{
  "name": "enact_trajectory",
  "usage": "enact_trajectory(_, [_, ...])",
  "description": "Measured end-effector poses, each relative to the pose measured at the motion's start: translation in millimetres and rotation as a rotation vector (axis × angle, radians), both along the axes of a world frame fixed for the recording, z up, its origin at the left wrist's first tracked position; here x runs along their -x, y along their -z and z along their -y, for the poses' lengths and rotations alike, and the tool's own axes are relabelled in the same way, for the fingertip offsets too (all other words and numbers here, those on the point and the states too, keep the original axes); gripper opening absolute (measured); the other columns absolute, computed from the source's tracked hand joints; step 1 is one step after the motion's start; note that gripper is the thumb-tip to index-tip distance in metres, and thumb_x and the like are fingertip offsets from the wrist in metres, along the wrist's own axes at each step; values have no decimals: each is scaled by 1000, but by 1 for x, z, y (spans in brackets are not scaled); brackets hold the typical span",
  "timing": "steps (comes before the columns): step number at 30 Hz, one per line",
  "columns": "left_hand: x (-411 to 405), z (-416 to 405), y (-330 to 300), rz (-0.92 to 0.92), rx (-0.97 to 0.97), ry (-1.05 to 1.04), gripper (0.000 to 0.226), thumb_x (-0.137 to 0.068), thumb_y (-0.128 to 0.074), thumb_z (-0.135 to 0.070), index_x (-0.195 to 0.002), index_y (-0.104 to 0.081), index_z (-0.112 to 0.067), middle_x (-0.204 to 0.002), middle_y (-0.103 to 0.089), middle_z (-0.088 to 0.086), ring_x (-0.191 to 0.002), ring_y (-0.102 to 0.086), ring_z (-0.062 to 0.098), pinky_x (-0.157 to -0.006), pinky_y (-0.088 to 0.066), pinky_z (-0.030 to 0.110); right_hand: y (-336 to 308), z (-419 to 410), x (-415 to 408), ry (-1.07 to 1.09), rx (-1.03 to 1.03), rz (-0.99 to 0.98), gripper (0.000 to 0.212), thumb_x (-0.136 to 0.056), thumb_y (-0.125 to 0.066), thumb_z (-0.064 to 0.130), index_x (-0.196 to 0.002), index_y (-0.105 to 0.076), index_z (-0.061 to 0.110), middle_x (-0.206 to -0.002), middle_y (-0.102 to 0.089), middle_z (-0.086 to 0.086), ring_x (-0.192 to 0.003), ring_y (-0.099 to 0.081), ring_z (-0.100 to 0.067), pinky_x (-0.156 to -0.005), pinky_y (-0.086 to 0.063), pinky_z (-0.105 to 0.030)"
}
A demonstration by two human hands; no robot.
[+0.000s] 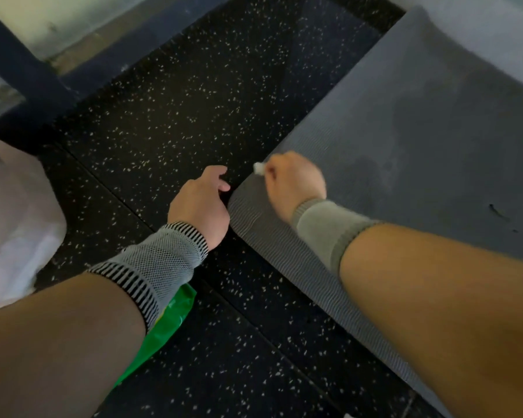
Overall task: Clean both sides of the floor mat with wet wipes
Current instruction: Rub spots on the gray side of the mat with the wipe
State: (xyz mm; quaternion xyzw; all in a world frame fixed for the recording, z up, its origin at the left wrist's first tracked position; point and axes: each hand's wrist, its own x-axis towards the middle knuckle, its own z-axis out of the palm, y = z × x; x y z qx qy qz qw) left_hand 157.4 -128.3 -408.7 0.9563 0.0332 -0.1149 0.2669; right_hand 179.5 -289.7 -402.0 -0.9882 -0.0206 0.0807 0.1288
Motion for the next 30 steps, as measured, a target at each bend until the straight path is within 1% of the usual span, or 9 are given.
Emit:
enact_trajectory(4, [-8, 9, 0, 59, 46, -26, 61, -86, -57, -3, -141, -41, -25, -122, -60, -13, -108, -55, 15, -90, -46, 35, -9, -28, 36, -391, -110, -83, 22, -95, -48, 30, -109, -61, 20, -100, -54, 0, -89, -53, -16, -77, -48, -31])
enact_trajectory(7, [-11, 14, 0, 136, 43, 52, 58, -86, -60, -8, -139, -43, -24, -130, -56, -9, -115, -50, 17, -93, -42, 33, -5, 10, -13, -224, -28, -39, 20, -95, -48, 28, -109, -61, 22, -97, -53, 2, -90, -53, -16, -80, -48, -33])
enact_trajectory(9, [-9, 15, 1, 187, -43, 171, 53, -88, -62, -17, -137, -45, -22, -134, -52, -6, -122, -45, 19, -98, -40, 34, -1, 29, -32, -41, -39, -23, 20, -96, -47, 29, -105, -63, 20, -94, -52, 3, -86, -51, -14, -75, -43, -30])
enact_trajectory(11, [-8, 16, 0, 184, -163, 306, 49, -87, -63, -27, -134, -48, -22, -136, -49, -6, -124, -42, 20, -100, -41, 39, 5, 28, -32, -1, -11, 12, 23, -97, -45, 28, -103, -64, 18, -94, -54, 1, -82, -49, -14, -70, -39, -28])
enact_trajectory(15, [-9, 19, -3, 141, -343, 551, 46, -90, -52, -29, -135, -49, -19, -147, -37, -11, -129, -35, 16, -102, -36, 41, -4, 27, -34, -98, 43, -35, 28, -98, -42, 29, -109, -66, 17, -98, -57, -2, -88, -54, -17, -74, -43, -29])
enact_trajectory(18, [-9, 26, -9, 62, -443, 679, 47, -90, -45, -26, -135, -50, -12, -155, -23, -1, -133, -30, 19, -105, -33, 42, -15, 29, -41, -191, 149, -109, 28, -99, -41, 27, -113, -64, 17, -104, -57, -4, -93, -56, -19, -79, -46, -31])
enact_trajectory(21, [-18, 32, -20, -32, -548, 782, 42, -90, -49, -25, -129, -56, -11, -159, -11, 6, -133, -28, 24, -107, -32, 43, -21, 20, -38, -199, 177, -151, 25, -99, -43, 23, -112, -63, 16, -104, -55, -4, -92, -56, -20, -76, -45, -31])
enact_trajectory(25, [-34, 57, -37, -182, -695, 840, 48, -88, -59, -23, -134, -52, -10, -154, -22, 8, -127, -35, 25, -105, -34, 43, -25, 21, -37, -189, 179, -237, 20, -96, -48, 18, -111, -60, 12, -98, -50, -4, -84, -50, -18, -71, -43, -31])
enact_trajectory(30, [-51, 71, -39, -227, -759, 882, 42, -88, -60, -17, -128, -56, -9, -150, -24, 12, -115, -43, 25, -97, -40, 41, -25, 38, -51, -478, 94, -172, 20, -96, -50, 19, -111, -62, 16, -91, -43, -1, -80, -47, -16, -73, -48, -31])
